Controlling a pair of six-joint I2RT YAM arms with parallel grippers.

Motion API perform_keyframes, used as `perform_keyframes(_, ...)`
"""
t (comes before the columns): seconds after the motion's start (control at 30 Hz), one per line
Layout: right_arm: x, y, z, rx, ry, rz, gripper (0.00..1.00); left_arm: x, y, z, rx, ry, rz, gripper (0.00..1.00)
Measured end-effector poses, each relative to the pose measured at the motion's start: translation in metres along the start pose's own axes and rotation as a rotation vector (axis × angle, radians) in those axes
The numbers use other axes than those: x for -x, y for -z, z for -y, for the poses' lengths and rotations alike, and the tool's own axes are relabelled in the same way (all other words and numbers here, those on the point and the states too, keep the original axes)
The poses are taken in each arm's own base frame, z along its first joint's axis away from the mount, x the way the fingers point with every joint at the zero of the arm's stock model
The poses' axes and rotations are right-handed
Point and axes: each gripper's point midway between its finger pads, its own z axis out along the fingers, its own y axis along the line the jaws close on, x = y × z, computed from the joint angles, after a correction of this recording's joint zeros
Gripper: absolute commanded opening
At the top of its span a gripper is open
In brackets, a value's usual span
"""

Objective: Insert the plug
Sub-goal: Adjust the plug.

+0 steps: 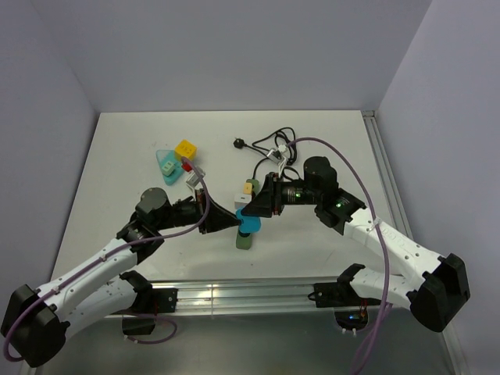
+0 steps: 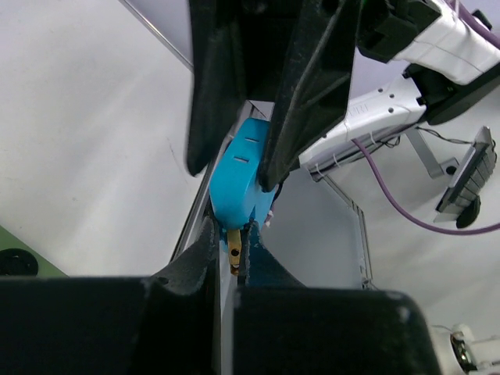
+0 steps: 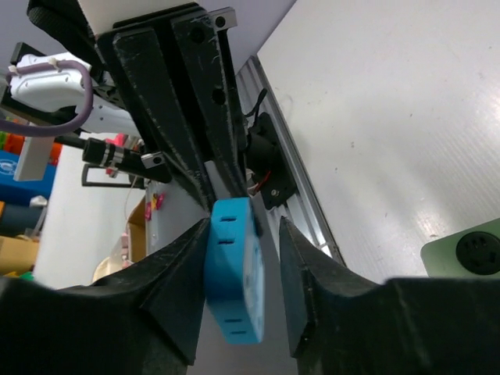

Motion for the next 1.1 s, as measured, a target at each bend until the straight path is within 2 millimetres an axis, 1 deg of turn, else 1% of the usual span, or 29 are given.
perform_keyframes(0.03,0.0,0.0,0.0,0.003,0.0,0.001,0.54,-0.001,0.0,0.001,-0.003,-0.003,-0.003,0.0)
perform_keyframes(0.1,-0.003,-0.001,0.002,0.006,-0.001,0.0,0.55,-0.002,0.0,0.003,-0.014,-0.01,-0.011,0.0)
perform_keyframes(0.13,-0.004,-0.001,0.003,0.007,-0.002,-0.002,0.57,-0.003,0.0,0.004,-0.017,-0.012,-0.014,0.0)
perform_keyframes(0.23,-0.006,-0.001,0.003,0.015,0.001,-0.008,0.58,-0.002,0.0,0.005,-0.021,-0.02,-0.015,0.0)
perform_keyframes(0.37,-0.011,0.0,0.005,0.019,0.003,-0.013,0.56,-0.002,0.0,0.004,-0.013,-0.016,-0.023,0.0)
perform_keyframes(0.4,-0.013,0.001,0.006,0.018,0.006,-0.012,0.52,-0.004,0.0,0.003,-0.008,-0.013,-0.028,0.0)
perform_keyframes(0.5,-0.02,0.005,0.006,0.02,0.014,-0.012,0.46,-0.006,0.0,0.001,0.001,-0.004,-0.037,0.0)
perform_keyframes(0.6,-0.023,0.008,0.005,0.019,0.026,-0.009,0.44,-0.007,-0.001,-0.001,0.005,0.001,-0.041,0.0)
perform_keyframes(0.7,-0.025,0.01,0.005,0.022,0.039,-0.007,0.37,-0.007,-0.003,-0.003,0.012,0.008,-0.044,0.0)
perform_keyframes(0.83,-0.027,0.011,0.007,0.017,0.035,-0.012,0.39,-0.005,-0.003,-0.003,0.013,0.01,-0.043,0.0)
perform_keyframes(0.87,-0.028,0.011,0.007,0.017,0.035,-0.012,0.37,-0.005,-0.003,-0.003,0.013,0.009,-0.042,0.0)
perform_keyframes(0.9,-0.029,0.011,0.008,0.018,0.034,-0.014,0.28,-0.004,-0.004,-0.003,0.013,0.008,-0.04,0.0)
perform_keyframes(0.97,-0.031,0.011,0.008,0.022,0.039,-0.018,0.2,-0.004,-0.004,-0.003,0.017,0.013,-0.041,0.0)
perform_keyframes(1.0,-0.031,0.011,0.007,0.026,0.044,-0.019,0.12,-0.005,-0.003,-0.003,0.017,0.019,-0.043,0.0)
perform_keyframes(1.1,-0.031,0.011,0.005,0.04,0.055,-0.018,0.0,-0.004,-0.003,0.0,0.007,0.023,-0.041,0.0)
